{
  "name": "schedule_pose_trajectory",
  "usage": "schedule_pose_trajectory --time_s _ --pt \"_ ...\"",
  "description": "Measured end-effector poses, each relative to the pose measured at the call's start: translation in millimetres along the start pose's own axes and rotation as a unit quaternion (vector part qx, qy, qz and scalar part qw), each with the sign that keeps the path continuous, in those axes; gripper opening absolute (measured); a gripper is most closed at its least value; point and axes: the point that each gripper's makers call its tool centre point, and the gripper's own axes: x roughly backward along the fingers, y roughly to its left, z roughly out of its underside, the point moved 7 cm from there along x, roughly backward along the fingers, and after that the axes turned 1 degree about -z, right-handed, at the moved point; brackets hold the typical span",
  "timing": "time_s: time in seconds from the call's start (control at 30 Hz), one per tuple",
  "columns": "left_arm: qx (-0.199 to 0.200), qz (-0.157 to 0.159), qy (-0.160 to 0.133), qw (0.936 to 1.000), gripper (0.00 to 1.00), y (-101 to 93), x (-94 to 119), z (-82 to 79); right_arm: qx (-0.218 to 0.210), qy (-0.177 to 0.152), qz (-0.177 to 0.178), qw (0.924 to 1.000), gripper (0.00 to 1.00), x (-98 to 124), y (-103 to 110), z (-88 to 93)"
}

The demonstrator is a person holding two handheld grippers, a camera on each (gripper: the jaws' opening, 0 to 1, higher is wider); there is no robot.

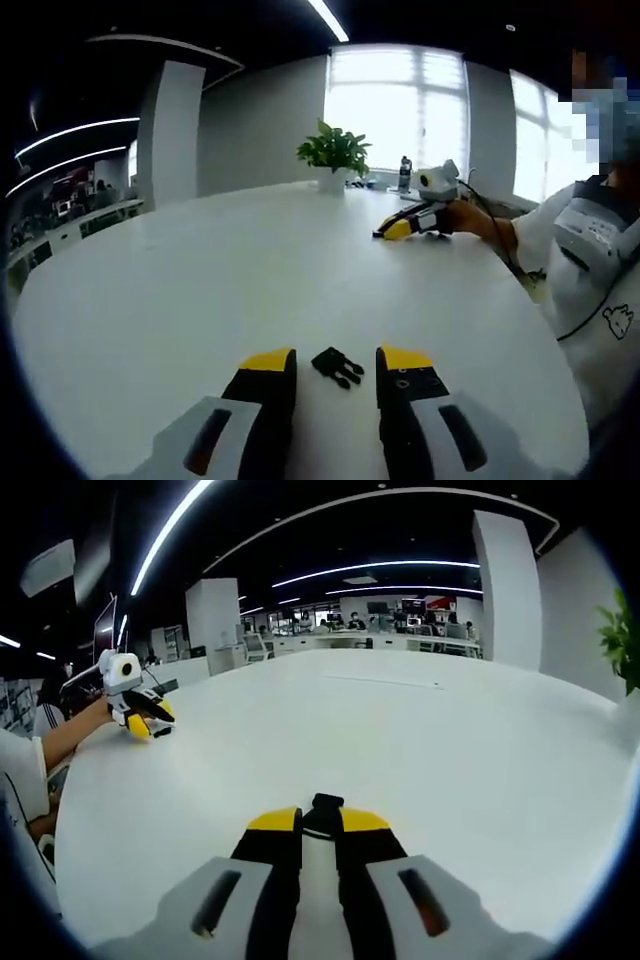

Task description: Snap the two parts of the plastic buckle together until the buckle closes and remains connected.

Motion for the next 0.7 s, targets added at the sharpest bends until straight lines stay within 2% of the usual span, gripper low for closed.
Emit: schedule_pose_trajectory --time_s 0.07,0.17,0.23,0.33,0.57,0.7 --pt "-0.018 0.016 0.000 0.9997 0.31 0.1 0.9 0.5 -0.002 0.000 0.000 1.0000 0.12 1.0 0.3 0.2" --pt "-0.014 0.034 -0.001 0.9993 0.31 -0.1 1.4 0.9 -0.004 -0.001 0.000 1.0000 0.12 2.0 -0.6 -0.5" --pt "-0.028 0.045 0.010 0.9986 0.31 0.1 1.3 2.7 -0.004 -0.002 0.000 1.0000 0.12 2.3 -0.8 -1.3" --pt "-0.041 0.037 0.029 0.9981 0.34 3.2 -1.6 5.8 -0.005 -0.004 -0.001 1.0000 0.12 1.7 0.1 -3.4" --pt "-0.047 0.047 0.029 0.9974 0.34 5.2 -1.9 4.1 -0.004 -0.004 -0.004 1.0000 0.12 0.6 1.3 -6.2" --pt "-0.045 0.055 0.027 0.9971 0.29 7.4 -1.5 4.1 -0.003 -0.005 -0.005 1.0000 0.12 0.7 1.8 -7.5"
